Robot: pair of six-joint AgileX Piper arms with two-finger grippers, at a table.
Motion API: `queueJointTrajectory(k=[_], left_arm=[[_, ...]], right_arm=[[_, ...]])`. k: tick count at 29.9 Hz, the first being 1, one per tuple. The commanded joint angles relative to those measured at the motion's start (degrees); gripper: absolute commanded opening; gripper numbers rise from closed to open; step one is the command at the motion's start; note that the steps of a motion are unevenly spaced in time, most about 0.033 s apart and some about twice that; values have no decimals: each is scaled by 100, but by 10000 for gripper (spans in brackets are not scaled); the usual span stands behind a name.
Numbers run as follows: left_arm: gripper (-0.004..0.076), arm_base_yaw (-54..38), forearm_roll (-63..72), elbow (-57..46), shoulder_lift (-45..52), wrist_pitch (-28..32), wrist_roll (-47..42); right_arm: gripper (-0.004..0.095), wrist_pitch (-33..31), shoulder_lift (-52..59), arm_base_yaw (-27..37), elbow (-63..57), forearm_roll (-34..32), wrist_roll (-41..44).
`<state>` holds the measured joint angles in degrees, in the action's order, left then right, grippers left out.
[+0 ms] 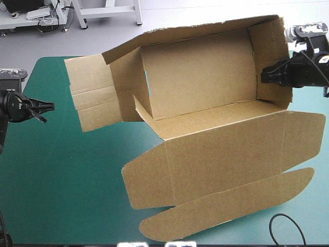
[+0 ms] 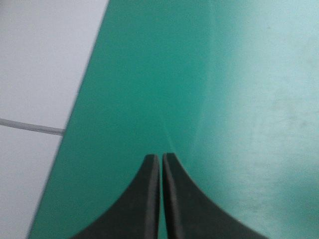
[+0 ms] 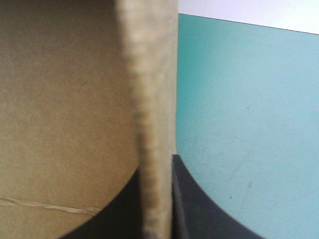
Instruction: Fold the box
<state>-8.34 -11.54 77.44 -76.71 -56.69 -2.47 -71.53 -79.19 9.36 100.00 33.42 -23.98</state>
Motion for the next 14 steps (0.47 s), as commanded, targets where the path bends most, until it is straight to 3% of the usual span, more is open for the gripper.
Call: queueJointTrajectory(k=[1, 7, 11, 14], left_arm=[[12, -390, 1722, 161, -136, 610, 679], [12, -495, 4398, 151, -453, 659, 3436], [12, -495, 5955, 151, -615, 470, 4132], [11, -495, 6960, 151, -765, -58, 4850]], right_arm=[[-19, -14, 222, 47, 106, 383, 21], [-19, -14, 222, 47, -3, 475, 21], [-19, -14, 222, 37, -101, 773, -32], [-19, -14, 210, 37, -110, 876, -60]])
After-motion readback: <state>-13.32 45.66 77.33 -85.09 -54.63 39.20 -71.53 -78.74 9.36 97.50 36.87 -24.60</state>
